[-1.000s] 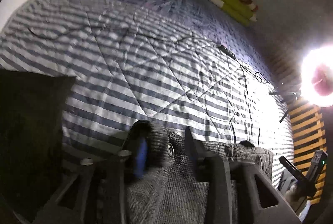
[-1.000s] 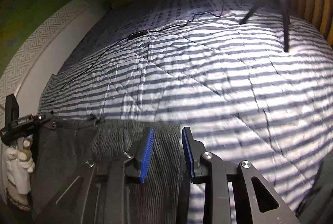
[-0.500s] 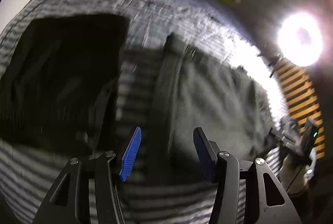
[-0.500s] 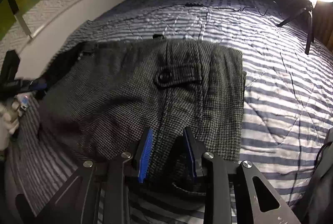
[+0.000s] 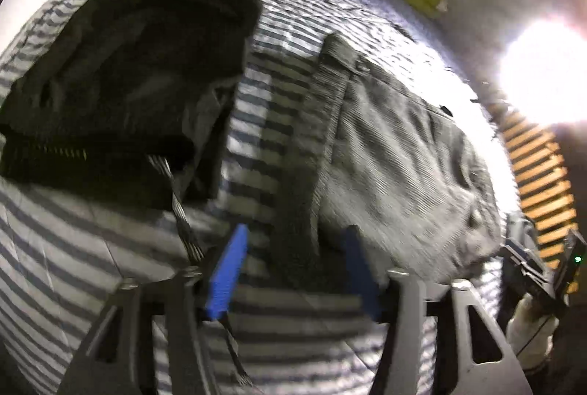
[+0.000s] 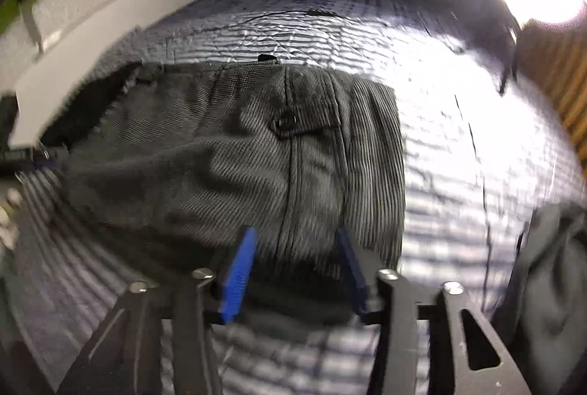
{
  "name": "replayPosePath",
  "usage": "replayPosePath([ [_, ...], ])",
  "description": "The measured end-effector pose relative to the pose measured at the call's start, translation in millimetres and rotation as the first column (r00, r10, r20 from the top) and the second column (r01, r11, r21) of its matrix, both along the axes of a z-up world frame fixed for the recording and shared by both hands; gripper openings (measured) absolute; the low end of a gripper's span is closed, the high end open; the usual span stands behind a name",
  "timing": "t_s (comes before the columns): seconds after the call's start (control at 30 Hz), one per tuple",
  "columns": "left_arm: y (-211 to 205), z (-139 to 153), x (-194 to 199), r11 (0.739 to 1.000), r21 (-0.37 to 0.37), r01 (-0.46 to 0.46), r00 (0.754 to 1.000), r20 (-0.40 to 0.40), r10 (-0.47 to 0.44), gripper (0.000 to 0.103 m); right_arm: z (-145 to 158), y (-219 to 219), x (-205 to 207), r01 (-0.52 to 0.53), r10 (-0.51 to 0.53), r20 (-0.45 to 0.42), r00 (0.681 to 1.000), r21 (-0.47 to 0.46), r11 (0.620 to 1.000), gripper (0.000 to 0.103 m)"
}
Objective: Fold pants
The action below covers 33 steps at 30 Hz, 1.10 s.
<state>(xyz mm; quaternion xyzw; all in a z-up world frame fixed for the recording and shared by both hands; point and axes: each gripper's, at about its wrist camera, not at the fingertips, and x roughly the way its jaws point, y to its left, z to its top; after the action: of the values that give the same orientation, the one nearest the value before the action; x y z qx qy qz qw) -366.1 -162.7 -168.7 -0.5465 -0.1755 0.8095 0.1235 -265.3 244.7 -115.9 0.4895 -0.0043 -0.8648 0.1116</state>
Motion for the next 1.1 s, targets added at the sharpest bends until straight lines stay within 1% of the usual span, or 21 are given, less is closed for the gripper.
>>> replayPosePath([
  [0.07, 8, 1, 18, 0.999, 0.039, 0.030, 0.999, 0.012, -0.031, 0.066, -2, 14, 11, 0.048, -0.046, 0.033, 0.998, -0.072, 0.996, 0.049],
  [0.13, 19, 2, 32, 0.996, 0.071, 0.047, 0.999, 0.012, -0.048, 0.069, -11, 30, 17, 0.119, -0.110, 0.080, 0.991, -0.128, 0.985, 0.050],
  [0.23, 45, 1, 46, 0.987, 0.134, 0.095, 0.995, 0.021, -0.098, 0.077, -27, 51, 15, 0.222, -0.189, 0.160, 0.969, -0.217, 0.951, 0.050],
  [0.3, 59, -1, 47, 0.984, 0.146, 0.100, 0.995, 0.015, -0.103, 0.084, -37, 61, 13, 0.294, -0.239, 0.211, 0.948, -0.284, 0.913, 0.050],
  [0.33, 61, -2, 44, 0.985, 0.150, 0.084, 0.996, 0.017, -0.088, 0.084, -41, 66, 13, 0.328, -0.260, 0.234, 0.937, -0.327, 0.886, 0.050],
  [0.43, 63, -10, 33, 0.977, 0.214, 0.013, 0.998, 0.058, -0.026, 0.084, -47, 72, 11, 0.396, -0.303, 0.272, 0.913, -0.420, 0.816, 0.051],
  [0.47, 62, -15, 26, 0.977, 0.212, -0.028, 0.997, 0.074, 0.013, 0.084, -49, 72, 9, 0.413, -0.310, 0.287, 0.907, -0.455, 0.789, 0.052],
  [0.53, 60, -19, 17, 0.978, 0.198, -0.064, 0.996, 0.080, 0.048, 0.084, -51, 73, 6, 0.452, -0.325, 0.323, 0.889, -0.496, 0.742, 0.053],
  [0.6, 56, -26, 12, 0.975, 0.198, -0.101, 0.991, 0.102, 0.082, 0.084, -56, 66, 2, 0.491, -0.345, 0.362, 0.866, -0.487, 0.722, 0.055],
  [0.63, 52, -29, 10, 0.973, 0.196, -0.123, 0.988, 0.119, 0.101, 0.084, -59, 62, -1, 0.509, -0.352, 0.386, 0.853, -0.467, 0.723, 0.055],
  [0.67, 47, -33, 9, 0.967, 0.202, -0.153, 0.984, 0.125, 0.130, 0.084, -63, 60, -3, 0.532, -0.361, 0.411, 0.837, -0.457, 0.713, 0.055],
  [0.73, 40, -37, 8, 0.956, 0.237, -0.173, 0.981, 0.129, 0.146, 0.084, -65, 59, -4, 0.565, -0.376, 0.435, 0.818, -0.487, 0.666, 0.056],
  [0.83, 32, -39, 3, 0.936, 0.268, -0.227, 0.971, 0.143, 0.194, 0.084, -69, 58, -14, 0.605, -0.418, 0.446, 0.792, -0.479, 0.636, 0.065],
  [0.87, 29, -40, 2, 0.923, 0.285, -0.258, 0.963, 0.148, 0.224, 0.083, -72, 57, -18, 0.614, -0.423, 0.452, 0.785, -0.481, 0.625, 0.067],
  [0.9, 29, -40, 2, 0.918, 0.290, -0.272, 0.960, 0.145, 0.239, 0.081, -70, 56, -20, 0.621, -0.442, 0.440, 0.782, -0.478, 0.622, 0.067],
  [0.93, 30, -39, 1, 0.918, 0.280, -0.283, 0.957, 0.140, 0.252, 0.077, -69, 54, -24, 0.621, -0.449, 0.434, 0.781, -0.466, 0.630, 0.067],
  [0.97, 33, -40, -1, 0.928, 0.232, -0.292, 0.954, 0.133, 0.267, 0.055, -68, 52, -25, 0.619, -0.457, 0.422, 0.783, -0.456, 0.639, 0.063],
  [1.0, 36, -41, -2, 0.937, 0.191, -0.292, 0.953, 0.134, 0.270, 0.029, -67, 51, -26, 0.620, -0.471, 0.406, 0.783, -0.444, 0.647, 0.051],
  [1.03, 33, -42, -4, 0.942, 0.167, -0.292, 0.953, 0.135, 0.272, 0.024, -65, 50, -26, 0.610, -0.472, 0.390, 0.791, -0.434, 0.663, 0.047],
  [1.07, 31, -43, -5, 0.937, 0.177, -0.301, 0.951, 0.133, 0.280, 0.016, -64, 48, -27, 0.594, -0.461, 0.378, 0.803, -0.436, 0.677, 0.038],
  [1.1, 29, -41, -4, 0.932, 0.189, -0.311, 0.948, 0.131, 0.290, 0.011, -64, 47, -27, 0.579, -0.449, 0.368, 0.814, -0.447, 0.682, 0.033],
])
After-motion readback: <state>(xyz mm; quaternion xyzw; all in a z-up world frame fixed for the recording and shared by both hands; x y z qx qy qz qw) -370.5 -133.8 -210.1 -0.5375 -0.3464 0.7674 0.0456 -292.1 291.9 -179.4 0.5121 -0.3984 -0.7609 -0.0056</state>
